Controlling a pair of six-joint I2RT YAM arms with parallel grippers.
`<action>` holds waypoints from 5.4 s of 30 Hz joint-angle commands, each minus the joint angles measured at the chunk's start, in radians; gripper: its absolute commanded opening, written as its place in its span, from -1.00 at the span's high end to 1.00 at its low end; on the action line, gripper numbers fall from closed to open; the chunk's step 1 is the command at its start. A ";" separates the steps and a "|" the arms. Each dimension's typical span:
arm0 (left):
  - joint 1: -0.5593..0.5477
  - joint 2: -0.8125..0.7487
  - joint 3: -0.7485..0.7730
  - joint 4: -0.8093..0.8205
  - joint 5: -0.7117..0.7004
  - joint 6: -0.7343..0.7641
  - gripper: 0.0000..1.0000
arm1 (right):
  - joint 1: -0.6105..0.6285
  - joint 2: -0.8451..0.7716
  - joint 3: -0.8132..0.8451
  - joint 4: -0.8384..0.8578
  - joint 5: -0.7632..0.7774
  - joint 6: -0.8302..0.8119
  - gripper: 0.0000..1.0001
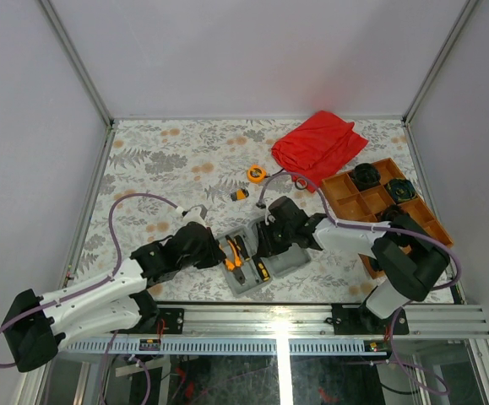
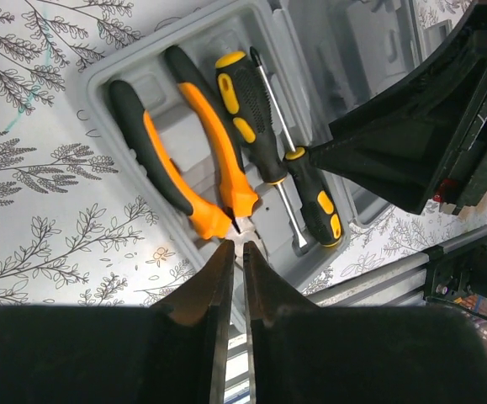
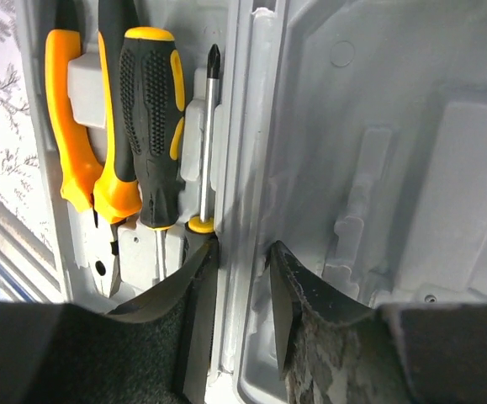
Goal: Sort the tools into containers
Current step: Adjust the screwdriver in the storage box.
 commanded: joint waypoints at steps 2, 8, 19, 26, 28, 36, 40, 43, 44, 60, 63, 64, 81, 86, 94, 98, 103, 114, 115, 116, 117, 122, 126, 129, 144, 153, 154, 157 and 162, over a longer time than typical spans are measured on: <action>0.008 0.000 -0.011 -0.013 -0.023 0.018 0.85 | 0.010 0.052 0.016 -0.022 -0.128 -0.116 0.33; 0.010 0.002 -0.016 -0.013 -0.023 0.022 0.85 | 0.096 0.109 0.087 -0.145 -0.110 -0.239 0.35; 0.011 0.056 0.014 -0.041 -0.058 0.014 0.68 | 0.141 -0.022 0.100 -0.166 0.102 -0.156 0.24; 0.014 0.104 0.042 -0.046 -0.091 0.008 0.39 | 0.142 -0.228 0.069 -0.115 0.121 -0.065 0.16; 0.015 0.122 0.056 -0.035 -0.090 0.007 0.37 | 0.142 -0.250 0.064 -0.124 0.111 -0.046 0.16; 0.015 0.211 0.114 0.001 -0.069 -0.001 0.37 | 0.228 -0.274 0.011 -0.133 0.178 0.084 0.23; 0.014 0.254 0.123 0.006 -0.067 -0.011 0.38 | 0.293 -0.264 -0.010 -0.129 0.241 0.155 0.25; 0.014 0.283 0.127 0.020 -0.070 -0.013 0.38 | 0.317 -0.270 -0.049 -0.069 0.240 0.212 0.25; 0.014 0.292 0.128 0.024 -0.071 -0.014 0.37 | 0.324 -0.270 -0.061 -0.049 0.234 0.228 0.25; 0.045 0.325 0.125 0.069 -0.069 -0.015 0.31 | 0.357 -0.243 -0.069 -0.005 0.220 0.281 0.25; 0.058 0.337 0.114 0.086 -0.056 -0.006 0.30 | 0.359 -0.242 -0.072 -0.006 0.223 0.291 0.25; 0.061 0.341 0.112 0.092 -0.052 -0.002 0.30 | 0.359 -0.241 -0.072 -0.006 0.222 0.293 0.25; 0.072 0.393 0.094 0.121 -0.027 0.014 0.34 | 0.363 -0.222 -0.056 -0.024 0.185 0.280 0.30; 0.073 0.407 0.084 0.144 -0.009 0.009 0.38 | 0.378 -0.167 -0.039 0.008 0.108 0.254 0.36; 0.073 0.420 0.076 0.151 -0.010 0.013 0.41 | 0.431 -0.057 0.074 -0.186 0.287 0.257 0.42; 0.073 0.420 0.069 0.151 -0.011 0.013 0.41 | 0.458 -0.027 0.117 -0.237 0.330 0.251 0.42; 0.073 0.418 0.066 0.151 -0.014 0.013 0.43 | 0.486 -0.059 0.132 -0.245 0.382 0.257 0.46; 0.072 0.423 0.063 0.155 -0.017 0.012 0.49 | 0.488 -0.115 0.096 -0.247 0.417 0.276 0.55; 0.073 0.424 0.065 0.155 -0.016 0.012 0.49 | 0.488 -0.105 0.097 -0.245 0.411 0.275 0.55; 0.073 0.425 0.066 0.155 -0.015 0.013 0.49 | 0.488 -0.096 0.099 -0.244 0.403 0.273 0.56; 0.073 0.426 0.067 0.155 -0.015 0.013 0.49 | 0.488 -0.087 0.101 -0.240 0.398 0.273 0.56; 0.072 0.423 0.069 0.152 -0.012 0.013 0.50 | 0.488 -0.053 0.105 -0.231 0.378 0.268 0.60; 0.072 0.416 0.067 0.151 -0.008 0.011 0.50 | 0.488 -0.036 0.106 -0.231 0.371 0.264 0.62; 0.072 0.411 0.068 0.151 -0.004 0.010 0.50 | 0.488 -0.028 0.108 -0.241 0.377 0.264 0.66; 0.072 0.350 0.107 0.106 -0.007 0.020 0.35 | 0.488 0.017 0.151 -0.388 0.468 0.264 0.80; 0.072 0.373 0.103 0.126 0.002 0.019 0.44 | 0.488 0.042 0.152 -0.374 0.440 0.258 0.83; 0.072 0.373 0.103 0.129 0.005 0.018 0.46 | 0.488 0.043 0.151 -0.374 0.440 0.258 0.83; 0.071 0.369 0.102 0.128 0.008 0.017 0.47 | 0.488 0.043 0.153 -0.372 0.433 0.256 0.83; 0.071 0.329 0.118 0.097 -0.008 0.014 0.41 | 0.488 0.045 0.154 -0.368 0.427 0.257 0.83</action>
